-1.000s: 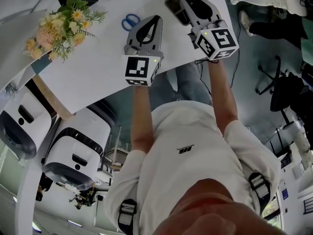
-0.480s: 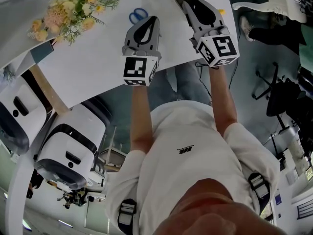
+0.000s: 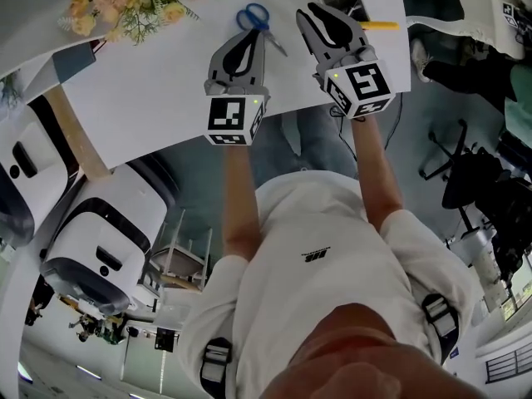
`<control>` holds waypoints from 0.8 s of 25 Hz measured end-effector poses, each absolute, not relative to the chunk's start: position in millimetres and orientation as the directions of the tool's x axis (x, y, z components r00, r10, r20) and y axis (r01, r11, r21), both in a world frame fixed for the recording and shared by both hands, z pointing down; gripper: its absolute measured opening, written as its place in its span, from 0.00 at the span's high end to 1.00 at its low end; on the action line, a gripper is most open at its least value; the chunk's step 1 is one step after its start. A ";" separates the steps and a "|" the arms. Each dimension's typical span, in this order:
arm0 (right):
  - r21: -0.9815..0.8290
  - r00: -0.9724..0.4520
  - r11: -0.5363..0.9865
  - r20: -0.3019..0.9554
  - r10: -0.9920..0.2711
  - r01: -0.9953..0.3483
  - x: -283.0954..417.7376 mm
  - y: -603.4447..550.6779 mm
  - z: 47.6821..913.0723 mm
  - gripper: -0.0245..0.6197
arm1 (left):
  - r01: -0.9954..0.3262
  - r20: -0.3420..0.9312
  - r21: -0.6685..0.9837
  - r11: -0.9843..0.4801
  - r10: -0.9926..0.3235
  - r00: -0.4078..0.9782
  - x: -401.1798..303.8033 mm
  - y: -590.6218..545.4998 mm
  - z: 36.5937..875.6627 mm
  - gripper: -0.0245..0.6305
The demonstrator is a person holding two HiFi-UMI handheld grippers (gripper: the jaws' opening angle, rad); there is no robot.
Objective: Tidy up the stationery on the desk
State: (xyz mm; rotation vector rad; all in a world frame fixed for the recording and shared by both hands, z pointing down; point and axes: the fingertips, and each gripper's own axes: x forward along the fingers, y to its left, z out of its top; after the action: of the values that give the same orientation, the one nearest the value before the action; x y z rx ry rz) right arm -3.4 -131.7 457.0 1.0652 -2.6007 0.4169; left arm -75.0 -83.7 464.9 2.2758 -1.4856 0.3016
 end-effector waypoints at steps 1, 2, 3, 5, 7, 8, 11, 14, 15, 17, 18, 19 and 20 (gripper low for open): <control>-0.153 -0.688 0.692 0.386 -0.615 -0.705 -8.9 -129.3 459.6 0.86 | -0.915 0.395 0.214 -0.343 -0.826 0.402 -78.7 -82.2 466.8 0.96; -0.155 -0.694 0.701 0.394 -0.603 -0.696 -13.9 -127.4 462.2 0.86 | -0.918 0.398 0.212 -0.334 -0.829 0.394 -82.1 -81.0 468.5 0.96; -0.156 -0.699 0.708 0.403 -0.591 -0.689 -18.3 -126.0 465.1 0.86 | -0.922 0.401 0.210 -0.327 -0.831 0.386 -85.3 -80.1 470.1 0.96; -0.155 -0.704 0.721 0.424 -0.569 -0.676 -26.2 -124.3 471.8 0.86 | -0.928 0.408 0.203 -0.313 -0.835 0.370 -91.5 -79.2 473.6 0.96; -0.152 -0.706 0.732 0.449 -0.548 -0.664 -34.1 -123.3 479.5 0.86 | -0.933 0.413 0.196 -0.301 -0.838 0.357 -97.6 -78.7 477.3 0.96; -0.150 -0.706 0.738 0.462 -0.536 -0.658 -38.1 -122.7 483.6 0.85 | -0.935 0.416 0.194 -0.295 -0.839 0.351 -100.5 -78.5 479.1 0.96; -0.142 -0.707 0.758 0.501 -0.499 -0.637 -49.9 -121.1 496.5 0.85 | -0.940 0.423 0.192 -0.281 -0.841 0.337 -107.4 -78.6 484.4 0.96; -0.129 -0.699 0.781 0.550 -0.457 -0.612 -61.7 -119.7 512.2 0.84 | -0.943 0.430 0.192 -0.271 -0.841 0.329 -113.0 -79.5 490.7 0.96; -0.127 -0.697 0.787 0.562 -0.445 -0.604 -65.7 -119.5 517.0 0.84 | -0.944 0.433 0.193 -0.268 -0.840 0.327 -114.8 -79.9 493.2 0.96; -0.123 -0.693 0.797 0.584 -0.423 -0.591 -72.7 -119.5 525.9 0.83 | -0.945 0.438 0.193 -0.264 -0.839 0.324 -118.0 -80.7 498.5 0.96; -0.120 -0.689 0.802 0.595 -0.414 -0.585 -75.7 -119.5 530.1 0.83 | -0.946 0.441 0.193 -0.262 -0.838 0.322 -119.3 -81.2 501.0 0.96; -0.117 -0.685 0.806 0.606 -0.405 -0.580 -78.5 -119.5 534.2 0.83 | -0.946 0.443 0.193 -0.261 -0.837 0.321 -120.4 -81.9 503.3 0.96; -0.114 -0.681 0.810 0.615 -0.397 -0.575 -81.0 -119.6 538.1 0.83 | -0.946 0.446 0.192 -0.260 -0.836 0.321 -121.5 -82.6 505.3 0.96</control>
State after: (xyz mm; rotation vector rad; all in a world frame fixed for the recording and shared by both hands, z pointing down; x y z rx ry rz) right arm -81.0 -119.6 538.1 0.7149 -2.4062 0.4011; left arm -121.5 -82.6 505.3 2.1718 -1.5762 0.3549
